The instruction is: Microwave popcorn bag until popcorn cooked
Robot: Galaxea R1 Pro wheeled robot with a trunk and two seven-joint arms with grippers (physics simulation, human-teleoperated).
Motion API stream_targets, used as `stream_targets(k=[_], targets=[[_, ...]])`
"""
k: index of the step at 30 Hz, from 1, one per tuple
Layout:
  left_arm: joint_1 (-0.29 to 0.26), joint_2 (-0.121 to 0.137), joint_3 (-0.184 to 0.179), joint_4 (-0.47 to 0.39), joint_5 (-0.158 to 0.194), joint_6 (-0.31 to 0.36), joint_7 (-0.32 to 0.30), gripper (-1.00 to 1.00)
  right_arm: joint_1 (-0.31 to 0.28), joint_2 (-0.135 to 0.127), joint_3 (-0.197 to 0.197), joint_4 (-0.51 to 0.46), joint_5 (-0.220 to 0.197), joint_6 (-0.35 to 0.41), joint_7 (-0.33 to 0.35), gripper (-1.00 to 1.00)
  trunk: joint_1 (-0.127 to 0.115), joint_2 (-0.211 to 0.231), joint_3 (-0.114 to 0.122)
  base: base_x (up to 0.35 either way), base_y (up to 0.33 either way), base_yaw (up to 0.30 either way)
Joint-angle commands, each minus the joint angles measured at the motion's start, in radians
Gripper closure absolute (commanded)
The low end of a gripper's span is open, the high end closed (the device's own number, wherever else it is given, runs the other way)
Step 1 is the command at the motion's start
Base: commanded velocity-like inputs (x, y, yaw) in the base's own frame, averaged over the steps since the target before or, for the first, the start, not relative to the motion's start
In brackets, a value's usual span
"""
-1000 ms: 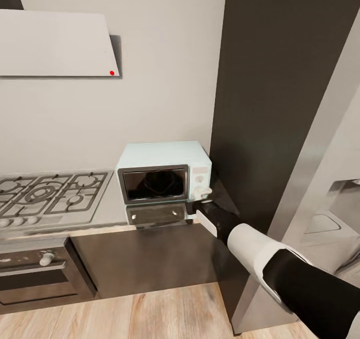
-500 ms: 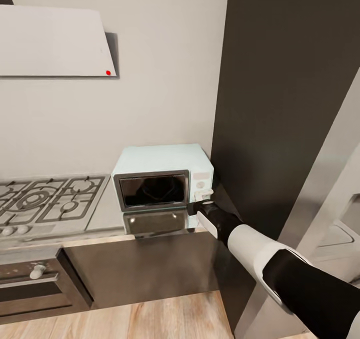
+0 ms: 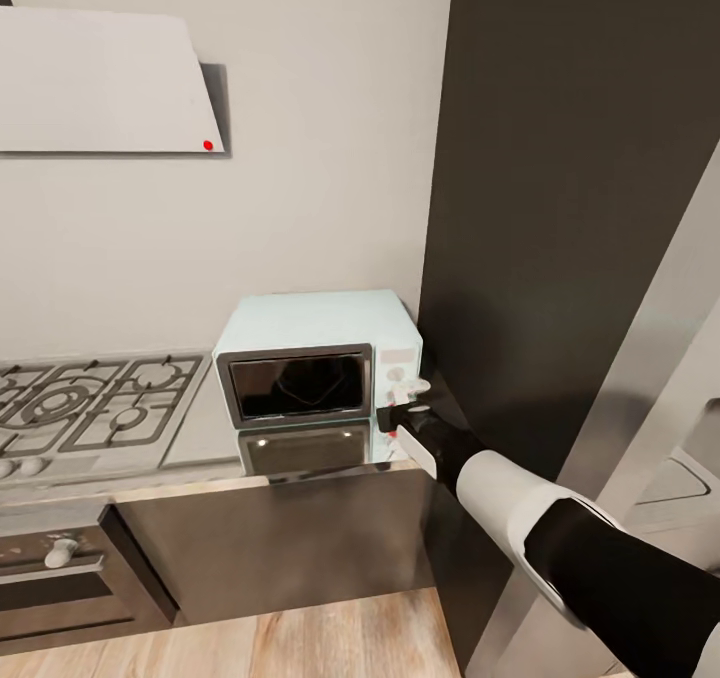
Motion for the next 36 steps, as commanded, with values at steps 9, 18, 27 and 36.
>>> stream_targets(k=[9, 18, 27, 36], targets=[[0.0, 0.0, 0.0, 0.008, 0.0, -0.002, 0.002, -1.0, 0.001, 0.0, 0.007, 0.028, -0.009, -0.031, -0.007, 1.0, 0.001, -0.002, -0.002, 0.009, -0.001, 0.0], [-0.005, 0.0, 0.0, 0.008, 0.0, -0.001, 0.002, -1.0, 0.001, 0.0, 0.009, 0.038, -0.009, -0.043, -0.007, 1.0, 0.001, -0.002, -0.002, 0.104, 0.0, 0.0], [-0.004, 0.0, 0.0, 0.008, 0.0, -0.001, 0.001, -1.0, 0.008, 0.0, 0.01, 0.043, -0.008, -0.063, -0.007, 1.0, 0.001, -0.002, -0.002, 0.002, 0.0, 0.0], [-0.005, 0.0, -0.001, 0.008, 0.0, -0.001, 0.002, -1.0, 0.031, 0.0, 0.009, 0.044, -0.008, -0.067, -0.007, 1.0, 0.001, -0.002, -0.002, 0.035, 0.0, 0.0]])
